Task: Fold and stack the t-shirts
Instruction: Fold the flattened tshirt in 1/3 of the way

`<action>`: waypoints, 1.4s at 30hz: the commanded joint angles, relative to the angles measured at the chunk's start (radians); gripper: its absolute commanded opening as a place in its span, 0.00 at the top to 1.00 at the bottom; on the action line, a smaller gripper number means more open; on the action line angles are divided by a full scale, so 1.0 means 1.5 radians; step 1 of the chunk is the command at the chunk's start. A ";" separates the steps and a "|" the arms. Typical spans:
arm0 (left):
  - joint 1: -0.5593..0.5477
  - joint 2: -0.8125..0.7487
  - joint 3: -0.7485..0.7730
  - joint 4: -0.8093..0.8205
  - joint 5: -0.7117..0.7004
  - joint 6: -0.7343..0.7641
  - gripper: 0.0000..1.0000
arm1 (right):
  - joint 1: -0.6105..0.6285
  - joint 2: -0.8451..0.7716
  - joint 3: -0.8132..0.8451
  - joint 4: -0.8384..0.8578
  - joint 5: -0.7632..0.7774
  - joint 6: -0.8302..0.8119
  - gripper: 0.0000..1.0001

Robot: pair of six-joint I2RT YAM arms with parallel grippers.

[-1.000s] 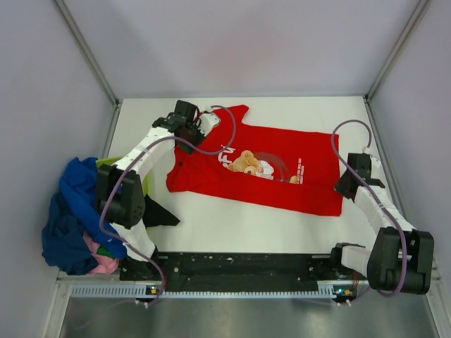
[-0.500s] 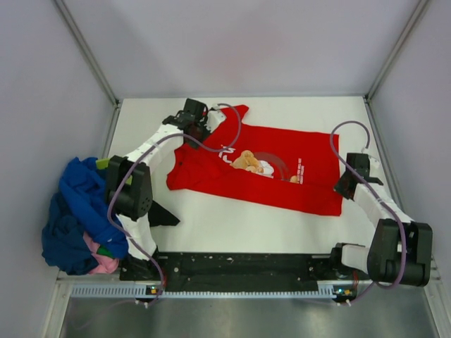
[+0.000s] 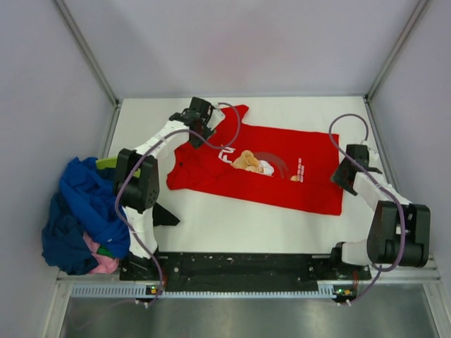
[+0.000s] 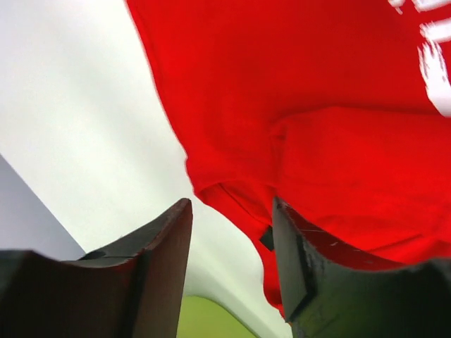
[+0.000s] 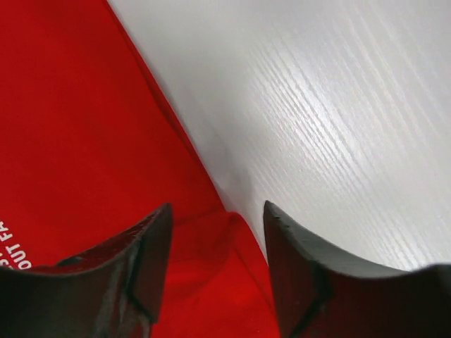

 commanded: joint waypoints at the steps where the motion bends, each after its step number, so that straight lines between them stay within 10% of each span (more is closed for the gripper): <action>1: 0.030 0.006 0.107 -0.036 -0.015 -0.026 0.41 | -0.010 0.010 0.093 -0.016 0.013 -0.020 0.42; 17: 0.117 -0.234 -0.259 -0.164 0.265 0.029 0.40 | -0.011 -0.260 -0.071 -0.156 -0.032 0.147 0.13; 35: 0.160 -0.160 -0.293 -0.109 0.348 0.019 0.53 | -0.020 -0.197 -0.156 -0.119 -0.001 0.260 0.50; 42: 0.163 -0.122 -0.280 -0.082 0.300 0.010 0.72 | -0.054 -0.186 -0.152 -0.106 -0.019 0.226 0.92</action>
